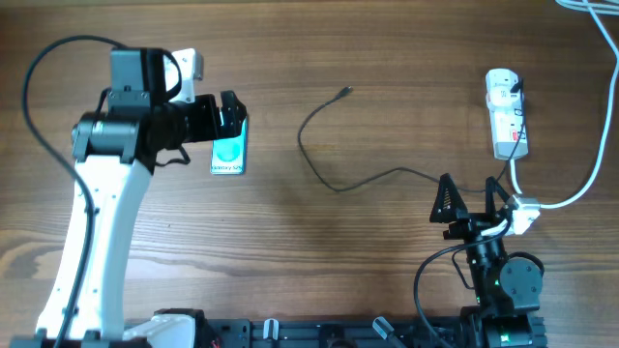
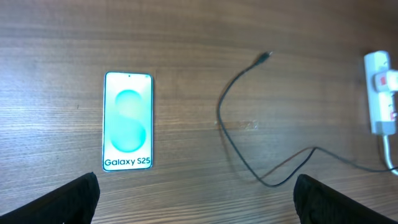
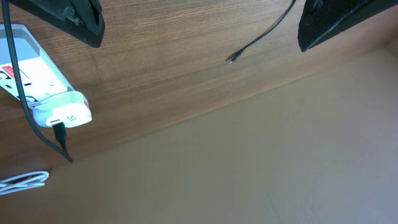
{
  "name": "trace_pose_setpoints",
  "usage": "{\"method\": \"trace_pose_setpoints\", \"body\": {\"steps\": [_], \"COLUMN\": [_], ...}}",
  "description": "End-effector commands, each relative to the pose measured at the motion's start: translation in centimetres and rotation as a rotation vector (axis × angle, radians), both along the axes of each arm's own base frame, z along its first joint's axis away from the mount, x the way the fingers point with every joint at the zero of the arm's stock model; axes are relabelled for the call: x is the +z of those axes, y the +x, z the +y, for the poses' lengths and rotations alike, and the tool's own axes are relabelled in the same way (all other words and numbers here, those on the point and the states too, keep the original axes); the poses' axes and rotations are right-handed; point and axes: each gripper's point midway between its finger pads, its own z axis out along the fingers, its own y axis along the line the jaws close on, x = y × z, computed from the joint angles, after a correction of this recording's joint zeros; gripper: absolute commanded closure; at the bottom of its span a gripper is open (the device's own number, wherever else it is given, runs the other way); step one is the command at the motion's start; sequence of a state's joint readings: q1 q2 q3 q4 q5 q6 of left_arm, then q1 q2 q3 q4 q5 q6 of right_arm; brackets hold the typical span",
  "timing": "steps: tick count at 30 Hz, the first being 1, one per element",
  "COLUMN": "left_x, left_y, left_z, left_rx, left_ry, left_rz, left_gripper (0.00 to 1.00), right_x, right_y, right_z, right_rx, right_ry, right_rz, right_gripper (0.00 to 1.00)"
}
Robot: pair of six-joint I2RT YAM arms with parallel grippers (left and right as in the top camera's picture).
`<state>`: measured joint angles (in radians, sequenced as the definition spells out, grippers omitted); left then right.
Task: Plug charger to phone and switch on socket
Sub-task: 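Move the left gripper forward over the white Galaxy S25 phone, then lower the left gripper and grasp the phone's top edge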
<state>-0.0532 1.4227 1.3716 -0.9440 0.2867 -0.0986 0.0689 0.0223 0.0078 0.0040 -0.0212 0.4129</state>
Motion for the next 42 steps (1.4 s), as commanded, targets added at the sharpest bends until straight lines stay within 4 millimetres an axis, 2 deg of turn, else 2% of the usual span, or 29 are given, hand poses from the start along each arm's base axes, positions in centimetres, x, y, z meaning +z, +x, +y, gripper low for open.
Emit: {"method": "trace_pose_setpoints", "body": {"steps": [1,5,9,17,21,24,30,35,42], "left_x": [-0.3,0.0,-0.9,-6.9,-9.0,-10.9,-15.0,-16.6,-19.1], "left_y": [0.8,1.2,1.9,3.2,3.4,3.3,3.7,4.7,4.5], "left_z": [-0.1,-0.5,-0.6,0.1,0.7,0.0,0.4,1.1,1.7], "left_rx": [-0.036,-0.047,-0.047,-0.026,-0.008,-0.022,0.081,0.122,0.129], "left_ry": [0.021,-0.004,-0.002,0.042,0.094,0.123,0.159,0.196,0.235], "left_rz": [-0.003,-0.019,-0.011,0.142,0.195,0.241,0.344,0.342,0.393], "left_gripper": [0.0,0.0,0.0,0.0,0.0,0.0,0.0,0.0,0.0], "right_x": [0.0,0.0,0.0,0.0,0.0,0.0,0.0,0.0,0.0], "right_y": [0.0,0.0,0.0,0.0,0.0,0.0,0.0,0.0,0.0], "right_z": [-0.1,-0.1,-0.1,-0.1,-0.1,-0.1,-0.1,-0.1,-0.1], "right_rx": [-0.01,-0.01,-0.01,-0.01,-0.01,-0.01,-0.01,-0.01,-0.01], "right_ry": [-0.019,-0.019,-0.019,-0.019,-0.019,-0.019,-0.019,-0.019,-0.019], "right_rz": [-0.003,-0.003,-0.004,-0.003,-0.003,-0.003,-0.003,-0.003,-0.003], "right_gripper": [0.0,0.0,0.0,0.0,0.0,0.0,0.0,0.0,0.0]}}
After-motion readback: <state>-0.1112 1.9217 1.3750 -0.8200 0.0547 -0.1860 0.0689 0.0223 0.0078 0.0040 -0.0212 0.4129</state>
